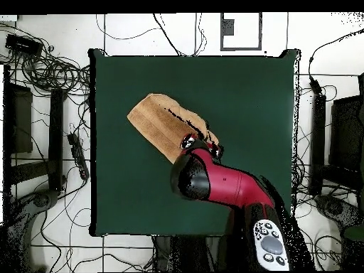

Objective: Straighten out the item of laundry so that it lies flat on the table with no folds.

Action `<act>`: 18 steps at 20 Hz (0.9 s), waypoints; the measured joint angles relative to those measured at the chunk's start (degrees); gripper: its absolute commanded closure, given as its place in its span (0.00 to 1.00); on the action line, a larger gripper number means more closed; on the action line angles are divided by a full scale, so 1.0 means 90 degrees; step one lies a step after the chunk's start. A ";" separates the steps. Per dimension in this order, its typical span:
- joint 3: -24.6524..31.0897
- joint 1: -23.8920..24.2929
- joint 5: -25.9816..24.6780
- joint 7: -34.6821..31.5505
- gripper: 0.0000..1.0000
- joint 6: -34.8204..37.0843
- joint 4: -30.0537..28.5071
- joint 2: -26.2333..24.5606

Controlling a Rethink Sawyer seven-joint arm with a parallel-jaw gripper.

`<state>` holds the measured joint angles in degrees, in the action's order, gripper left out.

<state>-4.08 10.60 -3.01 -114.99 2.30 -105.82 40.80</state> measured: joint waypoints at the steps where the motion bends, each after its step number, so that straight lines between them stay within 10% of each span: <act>1: 0.0017 0.0022 -0.0012 0.0000 1.00 0.0001 0.0000 0.0001; 18: 0.0871 0.0903 -0.0568 0.0000 1.00 0.0728 0.0169 0.0273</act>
<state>3.76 18.73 -8.12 -114.99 8.85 -104.30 43.25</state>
